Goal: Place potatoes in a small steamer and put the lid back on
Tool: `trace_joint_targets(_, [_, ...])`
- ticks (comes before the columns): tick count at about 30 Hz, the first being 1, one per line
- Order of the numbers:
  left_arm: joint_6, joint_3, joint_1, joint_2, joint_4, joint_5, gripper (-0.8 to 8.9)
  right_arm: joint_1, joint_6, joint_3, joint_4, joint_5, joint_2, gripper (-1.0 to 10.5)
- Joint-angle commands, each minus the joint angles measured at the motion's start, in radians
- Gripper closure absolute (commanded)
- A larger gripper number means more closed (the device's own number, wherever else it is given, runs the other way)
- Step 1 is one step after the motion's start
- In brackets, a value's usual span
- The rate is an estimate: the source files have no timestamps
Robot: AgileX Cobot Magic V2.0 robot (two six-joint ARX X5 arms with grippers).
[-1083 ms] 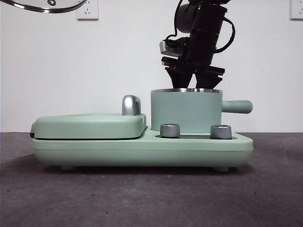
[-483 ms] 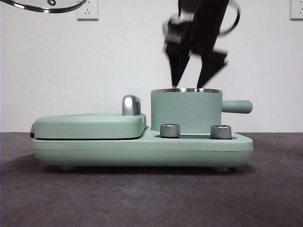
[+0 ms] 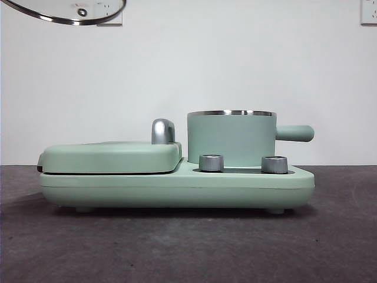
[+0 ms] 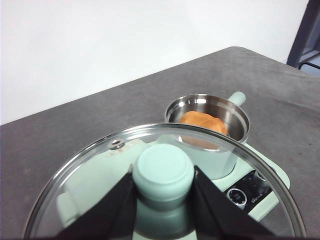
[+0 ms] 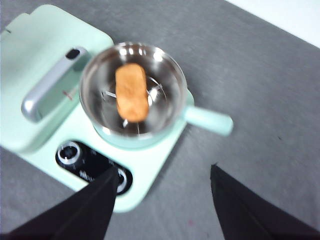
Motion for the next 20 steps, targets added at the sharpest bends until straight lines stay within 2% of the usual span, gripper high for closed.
trace_joint_targets(1, [-0.016,0.020,-0.014,0.034,0.055,0.026,7.99,-0.010,-0.005,-0.139,0.011,0.024,-0.127,6.6])
trace_joint_targets(8, [-0.023,0.024,-0.071,0.139,0.150,0.028,7.99,-0.021,-0.004,-0.423,0.055,0.020,-0.417,6.2])
trace_joint_targets(13, [-0.021,0.049,-0.117,0.242,0.216,0.028,7.99,-0.020,0.001,-0.558,0.093,0.020,-0.582,6.2])
trace_joint_targets(16, [0.009,0.125,-0.172,0.363,0.263,0.028,7.99,-0.020,0.013,-0.617,0.088,0.021,-0.678,6.2])
trace_joint_targets(20, [0.035,0.267,-0.242,0.545,0.332,0.028,7.99,-0.020,0.017,-0.631,0.072,0.021,-0.706,6.2])
